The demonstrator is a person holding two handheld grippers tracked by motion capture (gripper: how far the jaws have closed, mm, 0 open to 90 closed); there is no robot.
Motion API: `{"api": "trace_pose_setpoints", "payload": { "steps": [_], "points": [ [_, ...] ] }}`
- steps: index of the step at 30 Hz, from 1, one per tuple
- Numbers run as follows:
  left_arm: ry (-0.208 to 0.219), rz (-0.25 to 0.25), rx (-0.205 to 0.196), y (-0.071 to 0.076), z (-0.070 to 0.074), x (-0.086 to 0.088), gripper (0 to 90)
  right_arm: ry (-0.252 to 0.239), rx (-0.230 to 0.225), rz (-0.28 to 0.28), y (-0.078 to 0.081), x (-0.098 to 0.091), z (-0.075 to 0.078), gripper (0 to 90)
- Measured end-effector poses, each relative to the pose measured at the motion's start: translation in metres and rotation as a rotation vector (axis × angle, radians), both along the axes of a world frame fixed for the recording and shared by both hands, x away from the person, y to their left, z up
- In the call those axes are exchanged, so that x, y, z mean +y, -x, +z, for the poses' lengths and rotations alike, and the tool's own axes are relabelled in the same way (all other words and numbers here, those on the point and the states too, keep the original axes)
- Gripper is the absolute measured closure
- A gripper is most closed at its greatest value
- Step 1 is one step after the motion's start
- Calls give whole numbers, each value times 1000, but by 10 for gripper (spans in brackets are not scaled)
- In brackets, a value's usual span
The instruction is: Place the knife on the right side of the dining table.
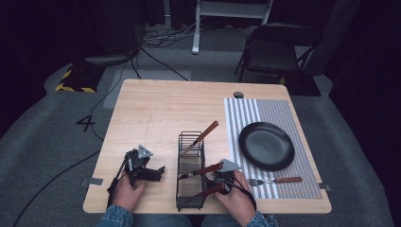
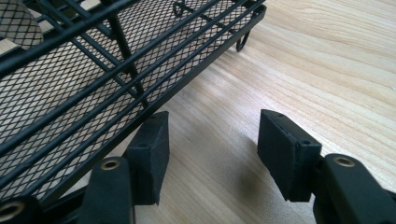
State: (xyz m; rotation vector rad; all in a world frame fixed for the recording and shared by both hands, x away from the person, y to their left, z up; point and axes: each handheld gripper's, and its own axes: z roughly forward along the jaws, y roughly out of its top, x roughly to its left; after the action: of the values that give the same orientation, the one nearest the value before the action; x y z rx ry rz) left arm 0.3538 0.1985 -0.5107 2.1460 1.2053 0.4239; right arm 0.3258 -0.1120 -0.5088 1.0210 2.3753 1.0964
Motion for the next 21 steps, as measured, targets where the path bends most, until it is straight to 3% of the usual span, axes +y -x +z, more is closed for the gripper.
{"api": "trace_pose_setpoints", "payload": {
  "steps": [8, 13, 14, 17, 21],
  "points": [
    [0, 1, 1, 0, 0, 0, 2, -4, 4, 24, -2, -2, 0, 441],
    [1, 1, 0, 0, 0, 0, 3, 5, 9, 38, -3, -7, 2, 555],
    [1, 2, 0, 0, 0, 0, 3, 11, 30, 32, -6, -13, 6, 589],
    [4, 3, 3, 0, 0, -1, 3, 1, 40, 29, -9, -18, 12, 611],
    [4, 3, 3, 0, 0, -1, 3, -54, 84, 33, -15, -29, 30, 625]
  ]
}}
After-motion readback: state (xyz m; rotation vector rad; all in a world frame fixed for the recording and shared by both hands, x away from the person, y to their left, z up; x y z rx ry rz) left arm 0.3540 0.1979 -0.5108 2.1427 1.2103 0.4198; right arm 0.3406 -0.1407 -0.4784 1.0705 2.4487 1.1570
